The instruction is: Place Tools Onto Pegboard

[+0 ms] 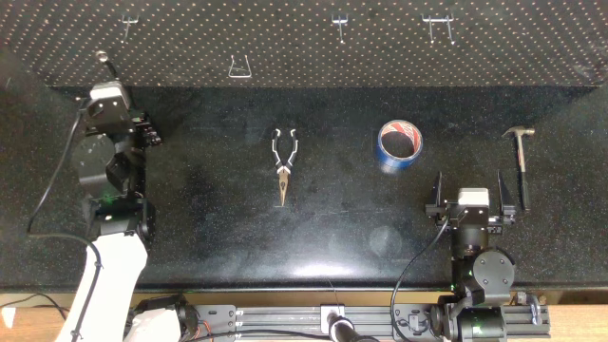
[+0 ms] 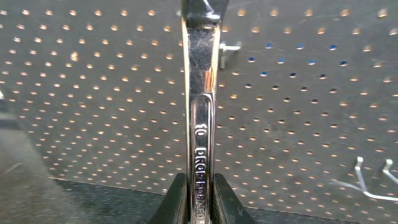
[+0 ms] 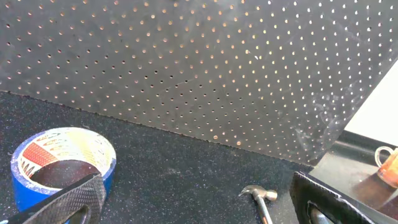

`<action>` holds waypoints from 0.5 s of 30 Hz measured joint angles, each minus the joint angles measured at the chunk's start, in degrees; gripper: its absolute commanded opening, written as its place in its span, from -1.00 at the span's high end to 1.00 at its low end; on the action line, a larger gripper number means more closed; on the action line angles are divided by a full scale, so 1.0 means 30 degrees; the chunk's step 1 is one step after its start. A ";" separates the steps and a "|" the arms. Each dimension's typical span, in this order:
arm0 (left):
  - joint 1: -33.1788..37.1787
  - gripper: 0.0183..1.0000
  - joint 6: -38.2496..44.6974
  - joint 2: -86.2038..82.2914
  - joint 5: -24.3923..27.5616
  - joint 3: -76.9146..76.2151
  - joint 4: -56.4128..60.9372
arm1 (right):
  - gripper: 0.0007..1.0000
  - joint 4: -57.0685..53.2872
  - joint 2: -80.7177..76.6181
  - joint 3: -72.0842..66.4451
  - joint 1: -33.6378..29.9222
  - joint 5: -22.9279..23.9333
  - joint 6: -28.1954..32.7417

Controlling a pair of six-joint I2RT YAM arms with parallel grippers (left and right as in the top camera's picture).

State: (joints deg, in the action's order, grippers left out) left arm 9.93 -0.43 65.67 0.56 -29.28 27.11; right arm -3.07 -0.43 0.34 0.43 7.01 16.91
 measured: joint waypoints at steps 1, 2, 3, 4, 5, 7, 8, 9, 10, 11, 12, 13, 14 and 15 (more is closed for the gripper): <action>0.0000 0.98 -0.0153 0.0007 0.0262 0.0000 0.0000 | -0.95 0.0000 0.0000 0.0000 0.0000 0.0000 0.0000; 0.0000 0.98 -0.0335 0.0007 0.0423 0.0000 0.0000 | -0.95 0.0000 0.0000 0.0000 0.0000 0.0000 0.0000; 0.0000 0.98 -0.0372 0.0007 0.0495 0.0000 0.0000 | -0.95 0.0000 0.0000 0.0000 0.0000 0.0000 0.0000; 0.0000 0.98 -0.0408 0.0015 0.0554 0.0000 0.0000 | -0.95 0.0000 0.0000 0.0000 0.0000 0.0000 0.0000; 0.0000 0.98 -0.0452 0.0044 0.0619 0.0000 0.0000 | -0.95 0.0000 0.0000 0.0000 0.0000 0.0000 0.0000; 0.0000 0.98 -0.0474 0.0204 0.0692 0.0000 0.0000 | -0.95 0.0000 0.0000 0.0000 0.0000 0.0000 0.0000; 0.0000 0.98 -0.0474 0.0321 0.0699 0.0000 0.0000 | -0.95 0.0000 0.0000 0.0000 0.0000 0.0000 0.0000; 0.0000 0.98 -0.0474 0.0444 0.0714 0.0000 0.0007 | -0.95 0.0000 0.0000 0.0000 0.0000 0.0000 0.0000; 0.0000 0.98 -0.0474 0.0561 0.0750 0.0000 0.0000 | -0.95 0.0000 0.0000 0.0000 0.0000 0.0000 0.0000; 0.0015 0.98 -0.0474 0.0678 0.0772 0.0000 0.0000 | -0.95 0.0000 0.0000 0.0000 0.0000 0.0000 0.0000; 0.0044 0.98 -0.0474 0.0852 0.0896 0.0000 0.0007 | -0.95 0.0000 0.0000 0.0000 0.0000 0.0000 0.0000; 0.0073 0.98 -0.0474 0.0954 0.0976 0.0000 0.0007 | -0.95 0.0000 0.0000 0.0000 0.0000 0.0000 0.0000; 0.0153 0.98 -0.0474 0.1166 0.1195 0.0000 0.0007 | -0.95 0.0000 0.0000 0.0000 0.0000 0.0000 0.0000; 0.0204 0.98 -0.0474 0.1297 0.1326 0.0000 0.0000 | -0.95 0.0000 0.0000 0.0000 0.0000 0.0000 0.0000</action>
State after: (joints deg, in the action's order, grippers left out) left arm 10.55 -1.85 69.56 4.54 -29.28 27.11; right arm -3.07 -0.43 0.34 0.43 7.01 16.91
